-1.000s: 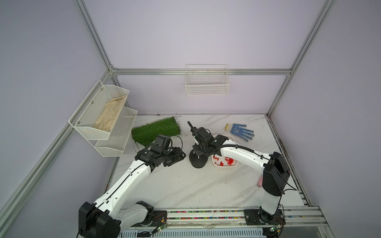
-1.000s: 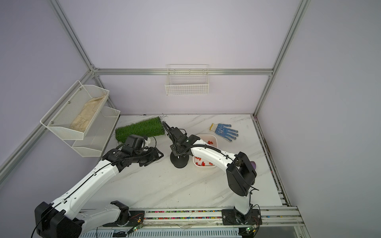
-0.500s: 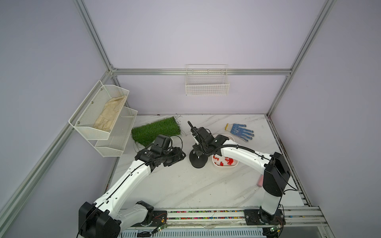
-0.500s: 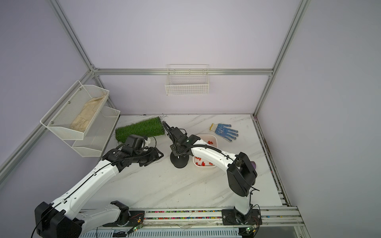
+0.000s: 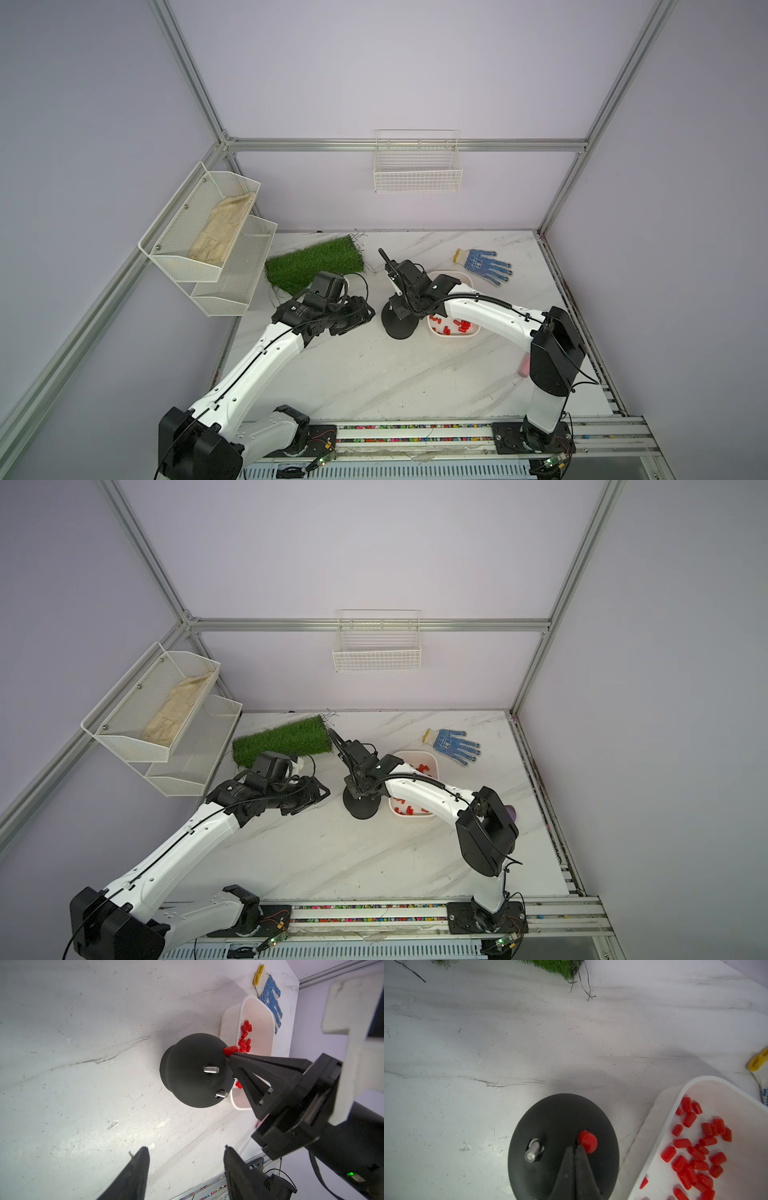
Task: Cover the protruding screws with screw protection sleeves
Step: Attach the screw protection sleeve to the screw, then pick up the screw protection sleeve from the storage box.
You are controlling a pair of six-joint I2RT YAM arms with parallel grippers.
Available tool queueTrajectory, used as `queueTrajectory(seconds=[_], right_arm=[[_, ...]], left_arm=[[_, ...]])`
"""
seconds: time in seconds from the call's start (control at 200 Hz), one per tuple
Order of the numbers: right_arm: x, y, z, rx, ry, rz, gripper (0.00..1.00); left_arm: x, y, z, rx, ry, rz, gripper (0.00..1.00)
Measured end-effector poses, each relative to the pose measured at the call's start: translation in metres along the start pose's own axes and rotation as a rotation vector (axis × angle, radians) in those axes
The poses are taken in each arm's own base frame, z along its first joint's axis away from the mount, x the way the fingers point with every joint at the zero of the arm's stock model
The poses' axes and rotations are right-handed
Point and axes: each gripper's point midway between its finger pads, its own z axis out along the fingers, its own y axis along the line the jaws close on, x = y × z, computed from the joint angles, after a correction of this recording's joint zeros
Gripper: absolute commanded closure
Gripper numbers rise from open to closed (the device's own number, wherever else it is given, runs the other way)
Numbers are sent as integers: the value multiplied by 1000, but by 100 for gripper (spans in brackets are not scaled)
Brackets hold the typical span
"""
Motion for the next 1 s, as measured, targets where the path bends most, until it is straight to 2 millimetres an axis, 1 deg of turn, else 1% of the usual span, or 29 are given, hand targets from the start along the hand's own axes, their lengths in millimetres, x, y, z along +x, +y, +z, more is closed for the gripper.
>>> queueTrajectory(seconds=[0.17,0.3,0.405,0.57,0.67,0.735,0.785,0.865,0.925,1.0], right_arm=[[-1,1,-2,-9,-4,9,91],[-7,-1,-12,-20,-27,27,86],[-17,-3,-30,-29,-72,44,81],[-27,-15,-66,-30,-152,92,81],[-25,-33,-82,-18,-179,147,81],[-21,-50,-87,-4,-186,195,82],[-16,-68,-89,13,-185,241,82],[-6,-93,-86,37,-170,306,82],[5,-112,-81,65,-150,352,82],[19,-128,-71,85,-115,396,82]], left_arm=[[0,0,0,2,1,0,41],[1,-1,0,5,4,0,40],[1,-2,0,12,8,2,38],[0,-10,0,46,7,15,35],[3,-18,1,70,12,42,35],[8,-25,4,84,24,62,35],[12,-29,8,92,37,76,35],[18,-35,17,99,61,99,35],[23,-39,23,102,79,114,35],[29,-44,30,107,96,131,35]])
